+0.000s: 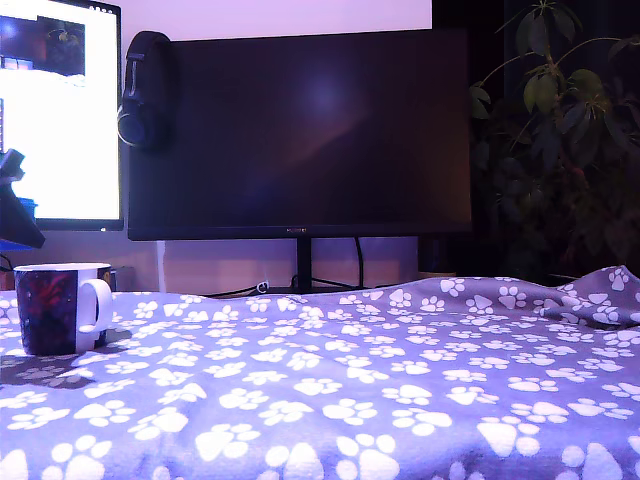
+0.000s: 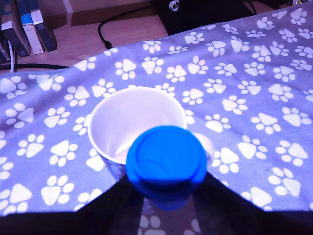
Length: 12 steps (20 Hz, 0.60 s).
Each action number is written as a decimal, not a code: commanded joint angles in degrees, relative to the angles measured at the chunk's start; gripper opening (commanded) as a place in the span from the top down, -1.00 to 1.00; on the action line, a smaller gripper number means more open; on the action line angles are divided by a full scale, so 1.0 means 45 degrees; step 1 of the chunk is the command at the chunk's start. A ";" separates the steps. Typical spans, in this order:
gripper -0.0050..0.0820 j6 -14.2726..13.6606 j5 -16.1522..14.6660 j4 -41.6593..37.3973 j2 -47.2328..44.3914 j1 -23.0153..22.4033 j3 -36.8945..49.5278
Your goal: Pick up the coffee capsules on the table and drop them inside the coffee cup
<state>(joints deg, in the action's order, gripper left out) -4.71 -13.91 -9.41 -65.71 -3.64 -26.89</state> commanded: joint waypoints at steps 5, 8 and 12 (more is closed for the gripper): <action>0.68 -0.0053 -0.0034 -0.0325 0.0107 0.0034 0.0034; 0.68 0.0092 -0.0034 -0.0559 0.0097 0.0034 -0.0019; 0.68 0.0185 -0.0029 -0.0525 0.0010 0.0034 -0.0481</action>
<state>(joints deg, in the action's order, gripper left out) -4.62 -13.93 -11.05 -65.71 -3.64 -27.55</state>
